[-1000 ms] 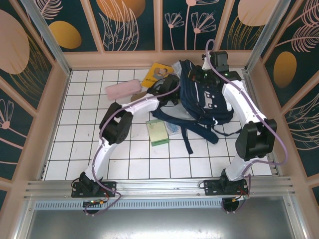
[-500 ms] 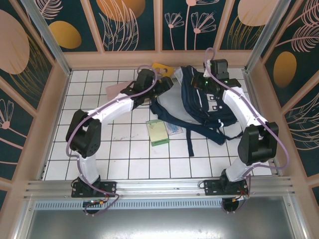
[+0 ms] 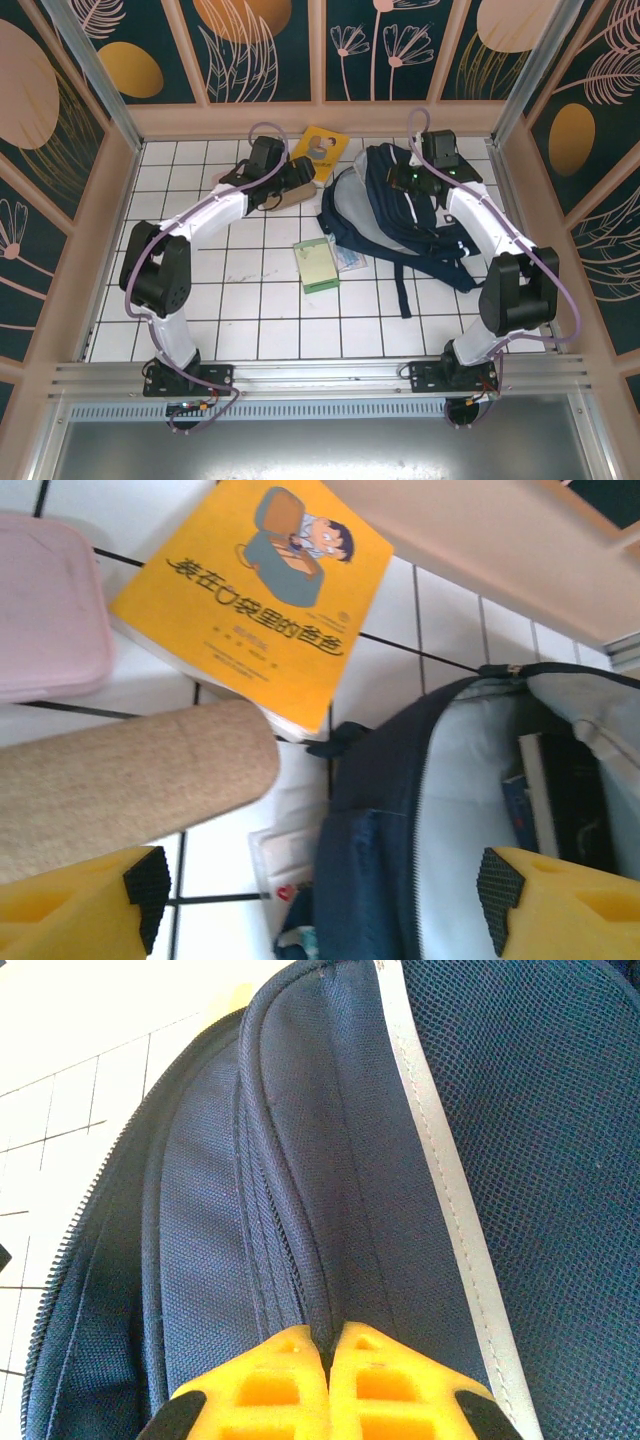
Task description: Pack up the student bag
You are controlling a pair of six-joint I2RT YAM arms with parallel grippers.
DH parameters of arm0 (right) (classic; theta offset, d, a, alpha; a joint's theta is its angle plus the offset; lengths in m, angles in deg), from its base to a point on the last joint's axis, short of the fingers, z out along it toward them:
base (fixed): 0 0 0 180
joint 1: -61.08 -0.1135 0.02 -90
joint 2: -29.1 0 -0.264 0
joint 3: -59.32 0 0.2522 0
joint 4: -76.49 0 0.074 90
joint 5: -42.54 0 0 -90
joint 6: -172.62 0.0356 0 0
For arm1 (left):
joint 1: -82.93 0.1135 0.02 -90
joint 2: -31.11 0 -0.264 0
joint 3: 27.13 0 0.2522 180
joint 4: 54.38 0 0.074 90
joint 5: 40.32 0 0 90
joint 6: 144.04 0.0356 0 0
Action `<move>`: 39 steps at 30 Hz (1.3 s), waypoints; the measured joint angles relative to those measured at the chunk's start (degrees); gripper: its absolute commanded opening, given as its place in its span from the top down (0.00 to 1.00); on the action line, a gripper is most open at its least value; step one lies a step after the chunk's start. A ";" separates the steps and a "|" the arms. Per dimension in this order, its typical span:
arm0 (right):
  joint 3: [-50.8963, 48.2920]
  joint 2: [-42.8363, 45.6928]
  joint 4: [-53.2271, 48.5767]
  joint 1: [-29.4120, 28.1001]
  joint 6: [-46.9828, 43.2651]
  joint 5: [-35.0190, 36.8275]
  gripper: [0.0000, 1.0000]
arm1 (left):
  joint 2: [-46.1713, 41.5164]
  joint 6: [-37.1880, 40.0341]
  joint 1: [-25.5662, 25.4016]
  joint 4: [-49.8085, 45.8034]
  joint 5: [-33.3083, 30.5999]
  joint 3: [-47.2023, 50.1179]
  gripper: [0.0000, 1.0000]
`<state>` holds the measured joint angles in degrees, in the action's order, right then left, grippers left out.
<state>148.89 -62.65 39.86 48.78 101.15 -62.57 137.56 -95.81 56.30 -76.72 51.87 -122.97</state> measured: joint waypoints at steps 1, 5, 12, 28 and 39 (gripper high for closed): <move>-0.17 0.00 0.17 0.00 0.00 -0.17 1.00 | 0.70 0.57 0.20 -0.24 0.00 -0.68 0.26; -0.76 0.00 0.52 -0.17 0.02 -0.87 1.00 | 5.70 2.97 0.39 -0.20 0.17 -5.68 0.44; -0.94 0.00 0.44 -1.95 0.02 0.09 1.00 | 18.86 3.63 0.52 2.23 1.66 -20.09 0.57; -4.79 -3.50 0.02 -8.52 -1.75 2.08 1.00 | 41.44 2.78 4.42 -2.25 1.73 -43.08 0.60; -5.79 -4.85 -0.07 -9.70 -1.97 3.52 0.63 | 33.51 3.10 7.13 5.99 2.51 -24.46 0.73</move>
<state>143.10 -67.50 39.79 39.08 99.18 -59.06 171.07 -92.71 63.42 -70.73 54.39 -147.43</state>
